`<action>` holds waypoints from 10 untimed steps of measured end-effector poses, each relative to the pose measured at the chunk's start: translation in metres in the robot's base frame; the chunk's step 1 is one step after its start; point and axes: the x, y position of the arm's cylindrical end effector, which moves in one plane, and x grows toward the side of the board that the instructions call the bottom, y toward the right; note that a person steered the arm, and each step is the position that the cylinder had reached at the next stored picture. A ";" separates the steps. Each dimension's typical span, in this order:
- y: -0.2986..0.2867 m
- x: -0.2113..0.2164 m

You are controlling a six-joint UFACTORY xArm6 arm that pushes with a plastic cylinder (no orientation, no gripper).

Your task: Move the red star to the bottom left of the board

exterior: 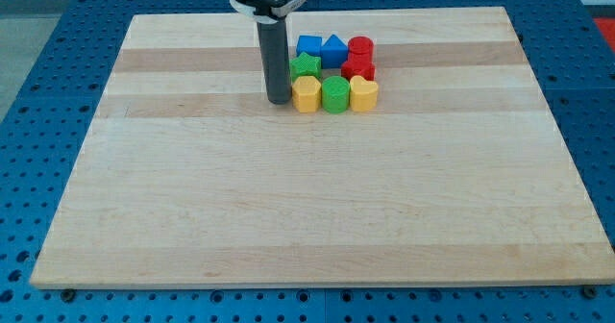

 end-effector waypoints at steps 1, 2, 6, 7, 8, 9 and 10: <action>0.000 0.000; -0.004 0.021; 0.146 0.033; 0.160 -0.020; 0.161 -0.060; 0.139 -0.053; 0.107 -0.030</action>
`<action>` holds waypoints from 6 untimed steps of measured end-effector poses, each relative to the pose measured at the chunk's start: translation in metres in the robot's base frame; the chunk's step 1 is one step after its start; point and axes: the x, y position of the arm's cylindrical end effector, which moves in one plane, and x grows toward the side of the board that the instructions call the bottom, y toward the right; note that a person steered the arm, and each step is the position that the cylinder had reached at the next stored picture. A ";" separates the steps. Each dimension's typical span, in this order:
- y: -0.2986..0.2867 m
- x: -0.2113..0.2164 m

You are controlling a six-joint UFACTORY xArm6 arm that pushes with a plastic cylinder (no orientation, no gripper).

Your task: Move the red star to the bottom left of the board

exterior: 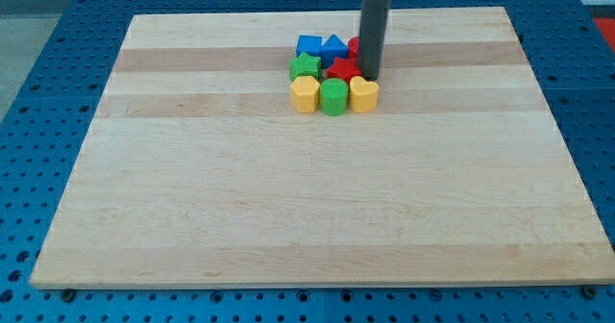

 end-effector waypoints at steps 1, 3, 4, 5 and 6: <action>-0.016 0.001; -0.052 -0.003; -0.091 0.007; -0.132 0.014; -0.156 0.032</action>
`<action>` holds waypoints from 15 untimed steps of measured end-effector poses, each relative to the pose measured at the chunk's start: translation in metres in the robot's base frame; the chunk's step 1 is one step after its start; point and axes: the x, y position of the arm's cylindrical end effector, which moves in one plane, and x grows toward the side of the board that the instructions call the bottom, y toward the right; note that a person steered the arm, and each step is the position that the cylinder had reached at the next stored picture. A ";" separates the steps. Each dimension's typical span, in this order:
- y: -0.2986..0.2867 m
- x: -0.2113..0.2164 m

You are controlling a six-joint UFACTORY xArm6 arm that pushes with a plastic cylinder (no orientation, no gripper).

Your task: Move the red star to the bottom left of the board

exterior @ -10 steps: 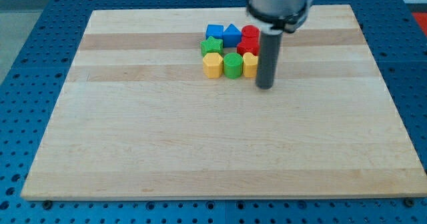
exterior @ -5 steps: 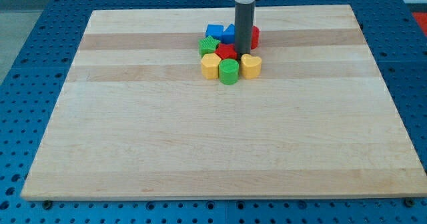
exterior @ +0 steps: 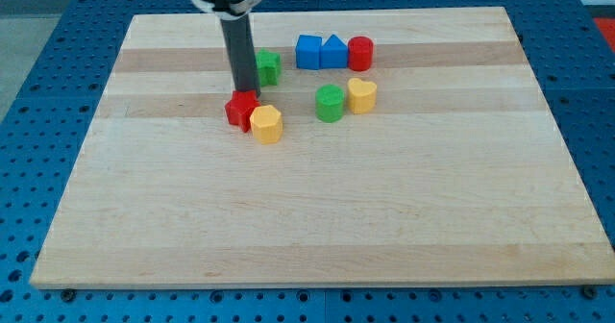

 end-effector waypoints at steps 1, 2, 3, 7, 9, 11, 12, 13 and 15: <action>0.000 0.009; 0.027 0.000; 0.049 0.004; -0.033 0.071; -0.075 0.109; -0.077 0.075; -0.095 0.072; -0.099 0.087; -0.099 0.133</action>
